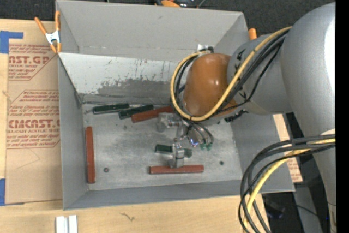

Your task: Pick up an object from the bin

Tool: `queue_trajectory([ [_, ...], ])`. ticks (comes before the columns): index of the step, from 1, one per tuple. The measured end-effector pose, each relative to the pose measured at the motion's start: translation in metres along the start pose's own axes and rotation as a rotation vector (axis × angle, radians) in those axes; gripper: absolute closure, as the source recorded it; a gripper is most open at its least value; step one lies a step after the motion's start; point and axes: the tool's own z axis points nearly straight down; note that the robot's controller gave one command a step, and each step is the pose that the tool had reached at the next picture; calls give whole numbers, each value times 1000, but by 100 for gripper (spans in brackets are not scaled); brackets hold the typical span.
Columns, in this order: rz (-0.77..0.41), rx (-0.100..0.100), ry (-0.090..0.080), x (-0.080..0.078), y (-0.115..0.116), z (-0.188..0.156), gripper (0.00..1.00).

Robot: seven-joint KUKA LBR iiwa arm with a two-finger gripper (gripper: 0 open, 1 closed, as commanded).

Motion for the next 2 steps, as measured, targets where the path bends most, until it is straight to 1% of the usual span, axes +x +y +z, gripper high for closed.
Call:
queue_trajectory([
  [1, -1, -1, -7, -2, 1, -4, 100],
  [2, -13, 2, -15, 15, -9, -154, 100],
])
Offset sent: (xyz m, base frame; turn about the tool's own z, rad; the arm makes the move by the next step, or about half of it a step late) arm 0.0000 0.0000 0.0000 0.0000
